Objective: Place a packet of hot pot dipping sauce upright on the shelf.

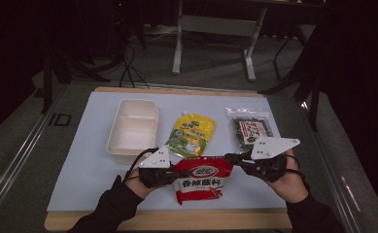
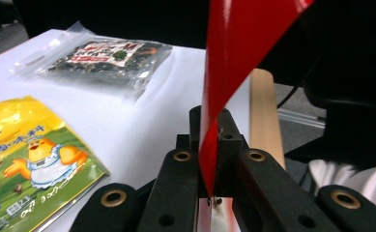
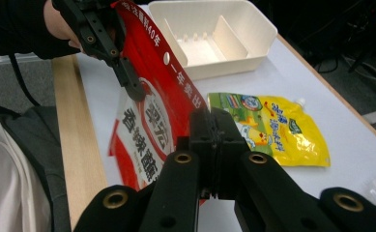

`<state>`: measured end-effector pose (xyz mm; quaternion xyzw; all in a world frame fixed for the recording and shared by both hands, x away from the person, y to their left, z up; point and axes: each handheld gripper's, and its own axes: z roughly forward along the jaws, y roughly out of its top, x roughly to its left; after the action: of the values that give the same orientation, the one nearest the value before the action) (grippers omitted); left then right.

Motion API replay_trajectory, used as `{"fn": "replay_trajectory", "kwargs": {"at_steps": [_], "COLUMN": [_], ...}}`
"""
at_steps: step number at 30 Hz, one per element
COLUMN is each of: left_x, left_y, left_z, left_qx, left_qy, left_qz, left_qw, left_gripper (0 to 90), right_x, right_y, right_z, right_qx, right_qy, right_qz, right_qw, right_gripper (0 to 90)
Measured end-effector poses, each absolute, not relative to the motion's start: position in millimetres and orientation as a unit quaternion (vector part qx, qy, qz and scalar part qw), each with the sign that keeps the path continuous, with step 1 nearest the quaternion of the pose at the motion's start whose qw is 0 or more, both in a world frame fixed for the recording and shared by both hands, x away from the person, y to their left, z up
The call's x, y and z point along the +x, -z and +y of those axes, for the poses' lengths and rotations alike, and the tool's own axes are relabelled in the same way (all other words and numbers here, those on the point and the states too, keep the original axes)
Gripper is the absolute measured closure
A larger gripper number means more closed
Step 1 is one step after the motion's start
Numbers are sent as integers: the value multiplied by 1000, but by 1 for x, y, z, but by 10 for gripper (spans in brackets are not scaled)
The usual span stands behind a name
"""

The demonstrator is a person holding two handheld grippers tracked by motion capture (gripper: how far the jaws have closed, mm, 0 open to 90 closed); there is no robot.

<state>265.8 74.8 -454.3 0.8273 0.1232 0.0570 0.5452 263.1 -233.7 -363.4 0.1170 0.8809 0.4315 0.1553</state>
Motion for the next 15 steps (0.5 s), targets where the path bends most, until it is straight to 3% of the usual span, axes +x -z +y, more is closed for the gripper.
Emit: {"fn": "replay_trajectory", "kwargs": {"at_steps": [3,5,8,11,15], "left_x": [265,264,263,262,262], "left_y": [451,449,445,441,435], "left_z": [74,74,74,75,77], "left_qx": [828,827,825,819,808], "left_qy": [-62,-64,-69,-70,-70], "left_qz": [121,118,115,114,117], "left_qw": [544,546,548,558,573], "left_gripper": [900,900,900,900,900], "right_x": [262,264,269,277,282], "right_y": [361,364,370,379,392], "right_z": [-236,-236,-235,-236,-234], "right_qx": [115,118,128,139,139], "right_qy": [-438,-443,-443,-445,-450], "right_qz": [878,876,875,876,877], "right_qw": [153,151,147,128,99], "right_gripper": [823,701,601,552,567]}}
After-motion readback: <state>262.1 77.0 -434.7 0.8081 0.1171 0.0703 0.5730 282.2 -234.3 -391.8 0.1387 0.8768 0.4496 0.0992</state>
